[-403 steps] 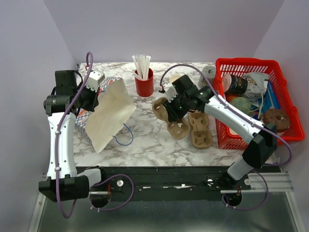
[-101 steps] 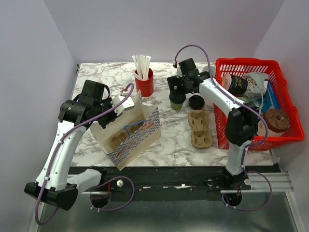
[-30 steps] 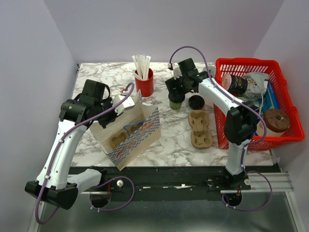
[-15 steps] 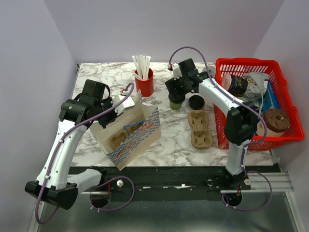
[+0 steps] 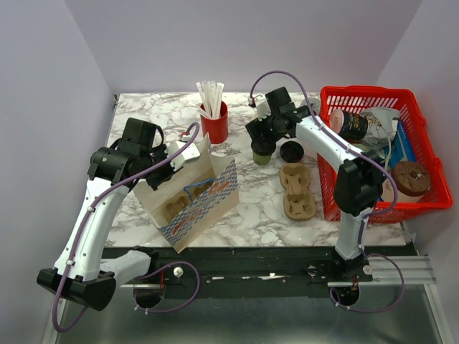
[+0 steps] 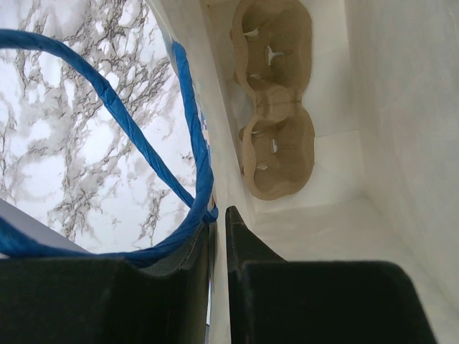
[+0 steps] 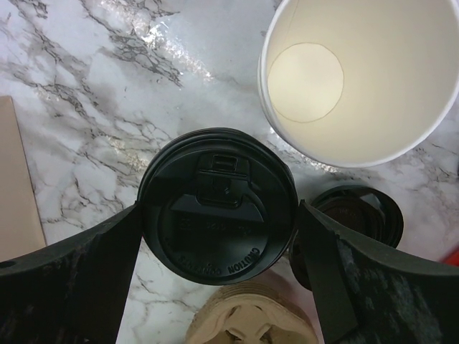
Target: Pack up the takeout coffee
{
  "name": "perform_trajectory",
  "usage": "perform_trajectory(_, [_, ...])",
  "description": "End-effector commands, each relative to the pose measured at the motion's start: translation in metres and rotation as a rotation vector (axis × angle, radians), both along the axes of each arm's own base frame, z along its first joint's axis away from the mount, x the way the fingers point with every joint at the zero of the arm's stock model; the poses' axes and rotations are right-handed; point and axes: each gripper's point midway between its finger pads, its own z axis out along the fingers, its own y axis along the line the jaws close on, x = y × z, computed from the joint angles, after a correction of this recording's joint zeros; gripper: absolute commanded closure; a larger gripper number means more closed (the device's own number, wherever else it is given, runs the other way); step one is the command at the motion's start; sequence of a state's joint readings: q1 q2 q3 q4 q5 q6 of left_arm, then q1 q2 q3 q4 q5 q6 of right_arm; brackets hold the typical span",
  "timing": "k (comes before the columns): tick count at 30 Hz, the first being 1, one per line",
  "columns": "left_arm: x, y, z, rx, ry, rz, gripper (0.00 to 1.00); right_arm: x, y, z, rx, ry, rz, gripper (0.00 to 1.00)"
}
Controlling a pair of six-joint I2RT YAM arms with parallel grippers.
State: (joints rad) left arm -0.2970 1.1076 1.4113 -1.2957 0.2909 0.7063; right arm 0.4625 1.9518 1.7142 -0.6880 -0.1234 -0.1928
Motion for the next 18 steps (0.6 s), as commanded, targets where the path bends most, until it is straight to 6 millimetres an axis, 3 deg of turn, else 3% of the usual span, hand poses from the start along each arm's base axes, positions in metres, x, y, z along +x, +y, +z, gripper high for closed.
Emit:
perform_trajectory(1, [-0.003, 0.000, -0.002, 0.004, 0.012, 0.001, 0.79, -0.020, -0.010, -0.009, -0.046, 0.101, 0.036, 0.05])
perform_trajectory(18, [-0.001, -0.002, -0.003, -0.001, 0.017, -0.003, 0.79, -0.034, -0.018, -0.017, -0.125, 0.200, 0.108, 0.04])
